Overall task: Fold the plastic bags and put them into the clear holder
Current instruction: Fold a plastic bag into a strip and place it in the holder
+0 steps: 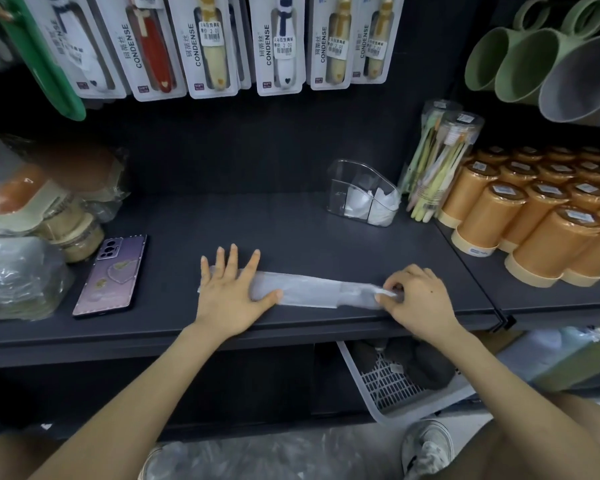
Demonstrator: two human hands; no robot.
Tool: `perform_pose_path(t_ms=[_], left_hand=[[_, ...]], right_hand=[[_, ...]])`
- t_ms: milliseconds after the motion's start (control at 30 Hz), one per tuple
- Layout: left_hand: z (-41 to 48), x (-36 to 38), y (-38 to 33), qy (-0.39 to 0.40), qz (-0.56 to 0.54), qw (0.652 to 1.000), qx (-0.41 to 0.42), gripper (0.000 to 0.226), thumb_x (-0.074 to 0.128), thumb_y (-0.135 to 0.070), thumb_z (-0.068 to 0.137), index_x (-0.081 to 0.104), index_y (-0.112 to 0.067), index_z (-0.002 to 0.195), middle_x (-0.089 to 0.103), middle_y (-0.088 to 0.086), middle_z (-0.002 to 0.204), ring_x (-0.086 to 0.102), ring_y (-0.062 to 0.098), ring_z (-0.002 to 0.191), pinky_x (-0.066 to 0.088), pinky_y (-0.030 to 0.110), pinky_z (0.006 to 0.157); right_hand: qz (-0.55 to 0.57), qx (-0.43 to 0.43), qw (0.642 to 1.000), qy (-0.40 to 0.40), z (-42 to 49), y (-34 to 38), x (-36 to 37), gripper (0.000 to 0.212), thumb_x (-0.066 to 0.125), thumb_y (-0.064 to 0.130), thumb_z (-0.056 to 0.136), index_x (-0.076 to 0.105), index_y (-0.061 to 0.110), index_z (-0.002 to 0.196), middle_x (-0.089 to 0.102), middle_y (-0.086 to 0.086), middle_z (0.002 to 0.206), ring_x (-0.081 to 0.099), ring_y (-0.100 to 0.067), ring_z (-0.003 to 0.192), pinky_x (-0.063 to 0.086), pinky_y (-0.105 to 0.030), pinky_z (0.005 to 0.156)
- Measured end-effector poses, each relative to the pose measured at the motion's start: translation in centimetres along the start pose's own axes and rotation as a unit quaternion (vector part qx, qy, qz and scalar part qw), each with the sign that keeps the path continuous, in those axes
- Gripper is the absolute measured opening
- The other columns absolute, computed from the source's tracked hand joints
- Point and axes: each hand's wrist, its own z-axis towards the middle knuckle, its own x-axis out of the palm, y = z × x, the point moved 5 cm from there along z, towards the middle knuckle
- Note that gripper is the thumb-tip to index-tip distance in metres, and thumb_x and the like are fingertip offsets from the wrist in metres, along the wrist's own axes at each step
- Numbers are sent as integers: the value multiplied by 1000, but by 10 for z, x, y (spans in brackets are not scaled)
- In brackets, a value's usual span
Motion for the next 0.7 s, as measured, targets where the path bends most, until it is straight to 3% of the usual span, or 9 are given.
perform_pose_path(t_ms=[33, 100, 167, 267, 367, 500, 633, 700], left_hand=[[-1, -9, -4, -56, -4, 998, 15, 98, 12, -78, 70, 27, -24, 151, 19, 17, 158, 13, 36, 147, -5, 53, 116], [-9, -24, -19, -189, -56, 977, 78, 68, 39, -58, 77, 64, -15, 123, 57, 15, 132, 53, 38, 123, 24, 51, 112], [-22, -26, -40, -235, -149, 951, 137, 42, 49, -42, 79, 73, -14, 98, 68, 4, 106, 65, 28, 97, 41, 34, 98], [-39, -16, -72, -130, -225, 943, 207, 45, 50, -51, 81, 72, -19, 105, 67, -7, 108, 59, 14, 102, 41, 21, 92], [-43, -4, -81, -85, -222, 942, 236, 60, 51, -64, 77, 67, -22, 118, 63, -9, 115, 51, 9, 110, 33, 19, 96], [-41, 0, -81, -105, -216, 946, 217, 66, 53, -64, 75, 63, -20, 123, 61, -6, 110, 51, 14, 104, 35, 22, 92], [-37, -7, -78, -160, -261, 942, 137, 36, 69, -38, 82, 67, -13, 108, 64, -2, 91, 53, 11, 84, 38, 24, 76], [-36, -13, -74, -177, -293, 935, 92, 13, 67, -25, 88, 64, -14, 83, 58, -6, 72, 45, 5, 68, 33, 21, 63]], right_hand=[[21, -2, 1000, 12, -2, 2, -1, 10, 67, 29, 83, 70, 20, 82, 59, -3, 99, 53, -27, 96, 41, -36, 85], [42, -21, 999, 21, -7, 9, 0, 10, 65, 23, 83, 67, 19, 74, 59, -1, 95, 53, -21, 90, 40, -30, 83], [75, -23, 997, 24, -14, 14, -3, 10, 63, 18, 83, 64, 16, 73, 60, 1, 86, 51, -15, 78, 37, -19, 70], [210, 55, 971, 96, -25, 17, -7, 13, 60, 12, 85, 57, 13, 72, 62, -1, 65, 56, -17, 61, 37, -19, 52], [412, 132, 884, 175, -33, 27, -13, 15, 57, 0, 85, 55, 5, 70, 63, -8, 57, 53, -21, 50, 39, -26, 44], [556, 165, 778, 243, -24, 50, -26, 17, 56, -1, 89, 56, 5, 73, 59, -8, 58, 50, -13, 44, 38, -20, 39], [640, 176, 697, 271, -6, 81, -33, 18, 56, 12, 93, 58, 4, 78, 62, -6, 56, 55, -9, 43, 43, -18, 38], [670, 163, 675, 263, 2, 93, -37, 24, 54, 23, 96, 59, 4, 82, 66, -9, 61, 61, -12, 46, 48, -19, 40]])
